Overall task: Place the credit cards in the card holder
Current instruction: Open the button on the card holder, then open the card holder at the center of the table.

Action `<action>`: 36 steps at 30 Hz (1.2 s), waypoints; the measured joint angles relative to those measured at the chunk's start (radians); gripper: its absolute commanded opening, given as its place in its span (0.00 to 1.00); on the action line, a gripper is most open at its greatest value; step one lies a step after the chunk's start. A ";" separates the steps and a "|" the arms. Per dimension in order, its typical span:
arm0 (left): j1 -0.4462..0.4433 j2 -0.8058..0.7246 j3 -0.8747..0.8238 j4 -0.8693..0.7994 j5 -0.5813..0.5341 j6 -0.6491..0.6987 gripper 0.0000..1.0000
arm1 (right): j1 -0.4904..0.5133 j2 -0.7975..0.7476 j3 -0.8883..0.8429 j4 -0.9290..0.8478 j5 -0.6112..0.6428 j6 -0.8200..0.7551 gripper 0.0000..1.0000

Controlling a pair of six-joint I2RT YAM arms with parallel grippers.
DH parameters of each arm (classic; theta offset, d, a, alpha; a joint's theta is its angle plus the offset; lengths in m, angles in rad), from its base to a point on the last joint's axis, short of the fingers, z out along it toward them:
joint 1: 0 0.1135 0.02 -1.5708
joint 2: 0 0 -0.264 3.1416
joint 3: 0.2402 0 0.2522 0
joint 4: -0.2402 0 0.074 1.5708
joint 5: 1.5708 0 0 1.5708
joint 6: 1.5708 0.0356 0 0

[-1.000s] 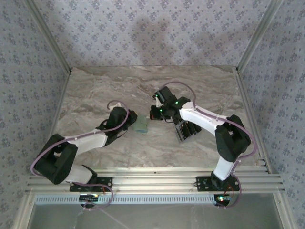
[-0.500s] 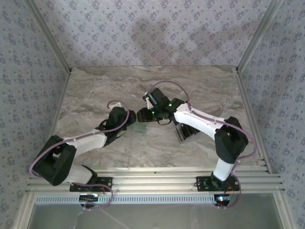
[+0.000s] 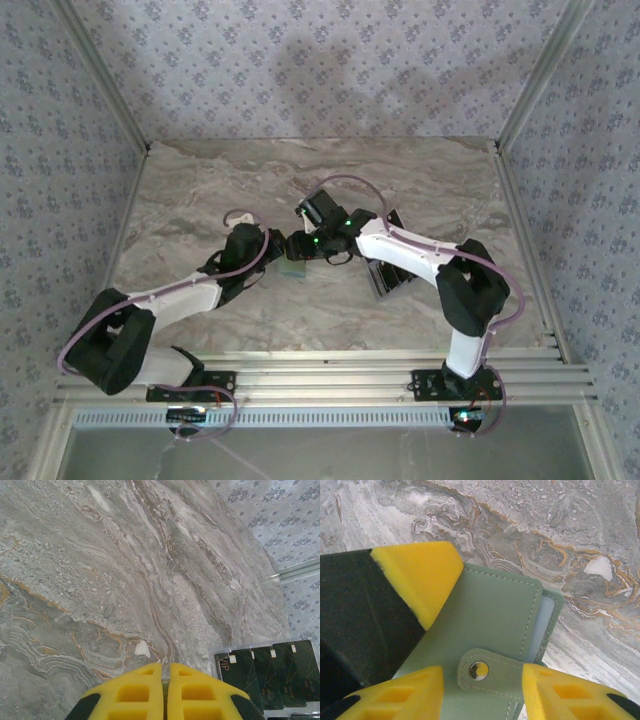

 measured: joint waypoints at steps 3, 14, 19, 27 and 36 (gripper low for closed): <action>0.000 -0.003 0.000 -0.001 -0.004 0.000 0.00 | 0.000 0.005 0.000 0.005 0.000 0.004 0.46; 0.000 -0.003 0.000 -0.006 -0.011 -0.003 0.00 | 0.016 0.027 0.000 0.011 0.008 0.006 0.08; -0.002 -0.003 0.000 -0.014 -0.011 -0.003 0.00 | 0.019 0.029 -0.010 0.014 0.011 0.003 0.00; -0.003 -0.017 0.000 -0.016 -0.017 -0.003 0.00 | -0.061 0.020 -0.101 0.010 0.050 0.005 0.00; -0.003 -0.013 0.000 -0.017 -0.019 0.005 0.16 | -0.067 0.003 -0.109 -0.003 0.056 0.005 0.00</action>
